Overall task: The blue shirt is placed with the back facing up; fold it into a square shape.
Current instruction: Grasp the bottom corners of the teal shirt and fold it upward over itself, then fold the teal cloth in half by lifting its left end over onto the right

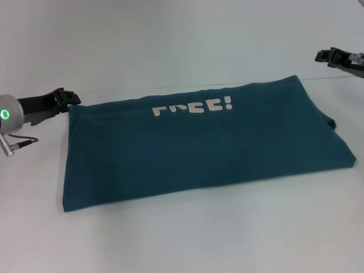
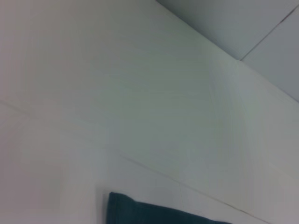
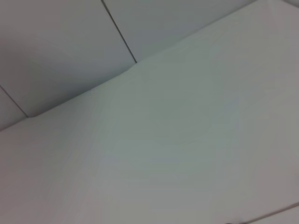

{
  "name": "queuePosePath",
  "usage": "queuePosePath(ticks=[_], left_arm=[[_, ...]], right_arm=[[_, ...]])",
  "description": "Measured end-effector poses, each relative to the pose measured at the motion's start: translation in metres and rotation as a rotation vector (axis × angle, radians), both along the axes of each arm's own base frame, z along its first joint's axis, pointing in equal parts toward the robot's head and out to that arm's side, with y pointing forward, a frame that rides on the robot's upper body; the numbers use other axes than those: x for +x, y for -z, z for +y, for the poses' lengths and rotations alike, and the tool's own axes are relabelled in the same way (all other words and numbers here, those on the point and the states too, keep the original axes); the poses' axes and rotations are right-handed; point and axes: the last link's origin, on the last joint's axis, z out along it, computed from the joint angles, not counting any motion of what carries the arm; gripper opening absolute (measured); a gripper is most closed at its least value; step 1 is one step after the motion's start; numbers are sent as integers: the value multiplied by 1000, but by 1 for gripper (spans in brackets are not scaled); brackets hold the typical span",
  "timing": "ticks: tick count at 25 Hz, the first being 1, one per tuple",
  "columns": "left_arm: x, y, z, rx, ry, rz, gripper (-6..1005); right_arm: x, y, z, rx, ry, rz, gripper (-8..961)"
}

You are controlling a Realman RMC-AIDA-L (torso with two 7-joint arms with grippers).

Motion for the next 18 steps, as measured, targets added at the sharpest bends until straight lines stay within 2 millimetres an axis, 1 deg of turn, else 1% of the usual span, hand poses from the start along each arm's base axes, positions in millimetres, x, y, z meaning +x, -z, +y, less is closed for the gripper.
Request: queuePosePath(ticks=[3, 6, 8, 9, 12, 13, 14, 15, 16, 18], left_arm=[[-2, 0, -2, 0, -6, -4, 351], [-4, -1, -5, -10, -6, -21, 401], [-6, -3, -12, -18, -1, -58, 434], [-7, -3, -14, -19, 5, -75, 451], [-9, -4, -34, -27, 48, -168, 501], [-11, -4, -39, -29, 55, -187, 517], [-11, -3, -46, -38, 71, -222, 534], [-13, -2, -56, -46, 87, -263, 534], [-15, -1, -62, -51, 96, -289, 534], [-18, -1, -78, -65, 119, -369, 535]], right_arm=[[2, -5, -1, -11, -4, 6, 306], [6, -9, -9, -43, -18, 47, 394], [10, -11, -19, -65, -42, 99, 475], [12, -12, -29, -79, -65, 144, 516], [20, -12, -58, -93, -121, 278, 638], [25, -13, -73, -97, -142, 338, 645], [28, -13, -83, -101, -152, 371, 652], [31, -12, -95, -110, -171, 417, 659], [35, -12, -107, -120, -185, 458, 666], [39, -11, -128, -147, -208, 520, 670]])
